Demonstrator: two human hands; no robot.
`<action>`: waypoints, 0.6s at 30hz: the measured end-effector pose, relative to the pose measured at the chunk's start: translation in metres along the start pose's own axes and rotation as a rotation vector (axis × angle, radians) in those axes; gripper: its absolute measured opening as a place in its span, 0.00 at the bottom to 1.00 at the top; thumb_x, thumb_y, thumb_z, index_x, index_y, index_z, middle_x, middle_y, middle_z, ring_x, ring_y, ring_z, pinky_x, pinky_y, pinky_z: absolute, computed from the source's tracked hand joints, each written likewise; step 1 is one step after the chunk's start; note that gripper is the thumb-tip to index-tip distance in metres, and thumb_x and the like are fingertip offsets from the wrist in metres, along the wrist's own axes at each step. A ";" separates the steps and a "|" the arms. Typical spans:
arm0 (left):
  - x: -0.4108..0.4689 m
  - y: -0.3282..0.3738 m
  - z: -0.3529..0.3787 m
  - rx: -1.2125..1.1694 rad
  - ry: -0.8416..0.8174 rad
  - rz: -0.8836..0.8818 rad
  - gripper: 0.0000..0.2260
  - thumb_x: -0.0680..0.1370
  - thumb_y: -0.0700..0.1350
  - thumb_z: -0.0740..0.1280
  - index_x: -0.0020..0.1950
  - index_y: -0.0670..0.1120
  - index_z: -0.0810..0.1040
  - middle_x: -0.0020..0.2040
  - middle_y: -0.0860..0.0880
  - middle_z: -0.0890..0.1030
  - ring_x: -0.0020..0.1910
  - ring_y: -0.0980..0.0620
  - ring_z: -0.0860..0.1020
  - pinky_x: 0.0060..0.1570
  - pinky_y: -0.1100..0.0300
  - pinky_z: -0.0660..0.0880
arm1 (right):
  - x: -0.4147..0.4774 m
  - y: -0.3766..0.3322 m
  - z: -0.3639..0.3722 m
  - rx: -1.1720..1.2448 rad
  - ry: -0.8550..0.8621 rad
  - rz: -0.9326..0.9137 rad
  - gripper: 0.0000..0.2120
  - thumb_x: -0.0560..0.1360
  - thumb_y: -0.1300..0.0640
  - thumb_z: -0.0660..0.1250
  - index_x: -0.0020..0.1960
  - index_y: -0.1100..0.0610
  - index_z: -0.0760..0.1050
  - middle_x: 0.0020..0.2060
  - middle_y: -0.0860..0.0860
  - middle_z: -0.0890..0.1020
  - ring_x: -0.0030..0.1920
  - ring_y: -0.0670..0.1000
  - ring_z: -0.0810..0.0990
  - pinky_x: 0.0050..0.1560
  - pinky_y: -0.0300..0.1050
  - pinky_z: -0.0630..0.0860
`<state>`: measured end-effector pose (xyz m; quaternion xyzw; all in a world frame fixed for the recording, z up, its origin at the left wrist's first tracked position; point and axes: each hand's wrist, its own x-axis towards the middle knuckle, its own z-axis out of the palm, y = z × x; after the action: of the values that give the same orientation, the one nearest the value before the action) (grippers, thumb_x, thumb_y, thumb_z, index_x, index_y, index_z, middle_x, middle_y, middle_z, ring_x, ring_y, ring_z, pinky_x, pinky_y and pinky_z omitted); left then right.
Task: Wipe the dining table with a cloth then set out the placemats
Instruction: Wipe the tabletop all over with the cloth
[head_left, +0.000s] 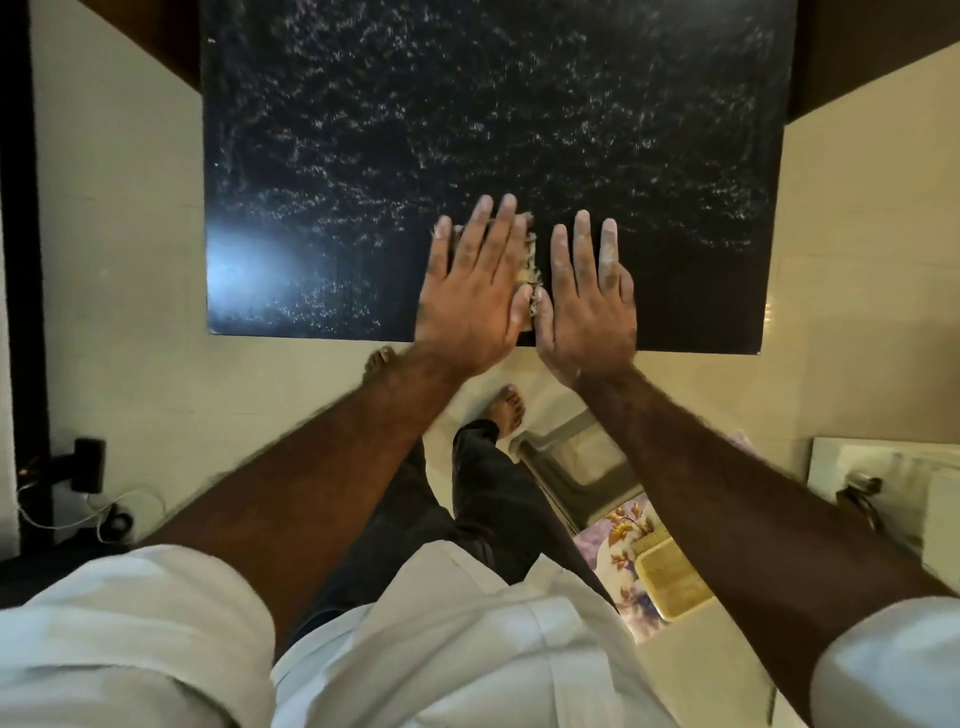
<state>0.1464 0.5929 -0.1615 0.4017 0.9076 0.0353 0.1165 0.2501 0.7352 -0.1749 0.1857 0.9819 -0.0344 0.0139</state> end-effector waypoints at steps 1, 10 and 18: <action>-0.009 -0.005 0.001 -0.002 -0.011 0.013 0.35 0.90 0.60 0.48 0.91 0.44 0.42 0.91 0.42 0.42 0.91 0.41 0.43 0.86 0.33 0.48 | 0.000 0.000 -0.001 -0.002 -0.016 -0.003 0.34 0.90 0.42 0.51 0.91 0.56 0.51 0.90 0.58 0.51 0.90 0.63 0.49 0.85 0.60 0.61; -0.047 -0.105 -0.009 0.004 -0.008 -0.200 0.33 0.89 0.60 0.46 0.92 0.46 0.45 0.92 0.45 0.44 0.91 0.42 0.43 0.87 0.33 0.48 | 0.000 -0.003 -0.001 -0.005 -0.048 0.031 0.34 0.90 0.42 0.50 0.91 0.55 0.49 0.91 0.57 0.49 0.90 0.62 0.47 0.84 0.62 0.62; -0.023 -0.070 -0.006 -0.010 0.003 -0.068 0.33 0.90 0.59 0.47 0.91 0.44 0.43 0.91 0.43 0.41 0.91 0.41 0.42 0.86 0.32 0.48 | 0.013 -0.053 0.001 0.014 -0.062 -0.074 0.34 0.91 0.42 0.49 0.92 0.54 0.48 0.91 0.57 0.47 0.90 0.63 0.46 0.84 0.63 0.62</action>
<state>0.1092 0.5288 -0.1626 0.3699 0.9208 0.0366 0.1184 0.2186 0.6911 -0.1733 0.1480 0.9870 -0.0476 0.0417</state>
